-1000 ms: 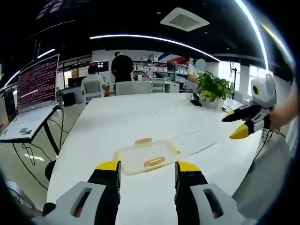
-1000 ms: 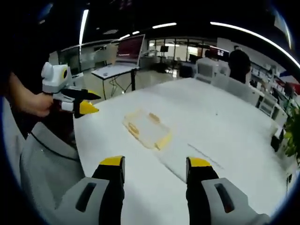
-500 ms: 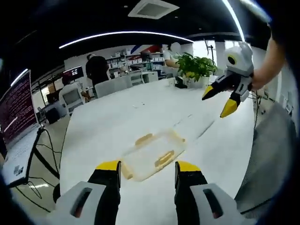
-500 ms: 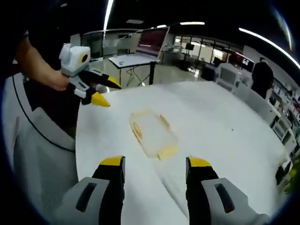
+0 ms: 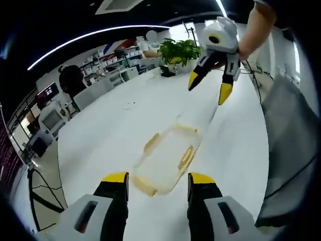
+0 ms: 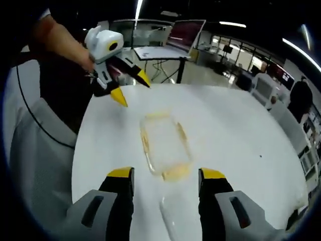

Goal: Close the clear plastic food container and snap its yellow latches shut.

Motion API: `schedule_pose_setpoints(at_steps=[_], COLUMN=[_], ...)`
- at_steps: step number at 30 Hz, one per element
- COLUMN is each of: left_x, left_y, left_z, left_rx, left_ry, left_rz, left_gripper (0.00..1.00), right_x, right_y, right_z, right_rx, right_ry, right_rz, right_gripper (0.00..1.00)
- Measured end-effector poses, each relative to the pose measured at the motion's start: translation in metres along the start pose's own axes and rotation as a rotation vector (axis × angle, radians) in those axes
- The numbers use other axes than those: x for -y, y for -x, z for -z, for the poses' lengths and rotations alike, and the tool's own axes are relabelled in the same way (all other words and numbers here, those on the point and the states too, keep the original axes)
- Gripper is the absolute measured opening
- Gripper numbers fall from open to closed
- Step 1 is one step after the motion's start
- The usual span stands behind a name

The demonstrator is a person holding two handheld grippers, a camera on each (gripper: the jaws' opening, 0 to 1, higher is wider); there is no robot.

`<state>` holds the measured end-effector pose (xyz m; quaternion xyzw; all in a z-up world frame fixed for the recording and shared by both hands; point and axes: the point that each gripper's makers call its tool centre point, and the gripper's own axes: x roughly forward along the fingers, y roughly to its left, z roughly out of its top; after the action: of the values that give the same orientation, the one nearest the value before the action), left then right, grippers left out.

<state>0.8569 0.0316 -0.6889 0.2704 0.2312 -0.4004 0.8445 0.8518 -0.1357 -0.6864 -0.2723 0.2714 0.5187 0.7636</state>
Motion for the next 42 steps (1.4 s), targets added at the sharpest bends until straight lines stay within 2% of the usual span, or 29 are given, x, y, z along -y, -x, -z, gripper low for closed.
schedule_pose_setpoints(at_steps=[11,23,27,29,31,36,40,42], left_x=[-0.011,-0.016,-0.013,-0.014,-0.01,-0.013,-0.013,-0.017], left_y=[-0.02,-0.035,-0.04,-0.042,-0.044,-0.049,-0.051,-0.054], left_z=[0.011,0.025,0.03,0.032,0.037,0.037,0.044,0.048], left_rx=[-0.047,-0.083,-0.104,-0.115,-0.143,-0.155,-0.18,-0.194], left_ry=[-0.105,-0.16,-0.182,-0.221,-0.246,-0.274,-0.291,-0.301], left_rz=[0.125,0.253,0.332,0.351,0.403,0.452,0.503,0.509], left_gripper=[0.42,0.43,0.43,0.43,0.43,0.43,0.42,0.42], right_x=[0.01,0.014,0.013,0.013,0.014,0.017,0.017,0.016], right_y=[-0.026,-0.05,-0.057,-0.06,-0.063,-0.07,-0.075,-0.078], right_z=[0.002,0.012,0.018,0.021,0.025,0.031,0.037,0.041], right_rx=[-0.052,-0.114,-0.153,-0.171,-0.195,-0.231,-0.268,-0.287], right_ry=[0.067,0.082,0.091,0.098,0.103,0.11,0.11,0.123], right_rz=[-0.062,-0.114,-0.129,-0.132,-0.14,-0.153,-0.178,-0.196], right_gripper=[0.48,0.49,0.49,0.49,0.49,0.48,0.48,0.48])
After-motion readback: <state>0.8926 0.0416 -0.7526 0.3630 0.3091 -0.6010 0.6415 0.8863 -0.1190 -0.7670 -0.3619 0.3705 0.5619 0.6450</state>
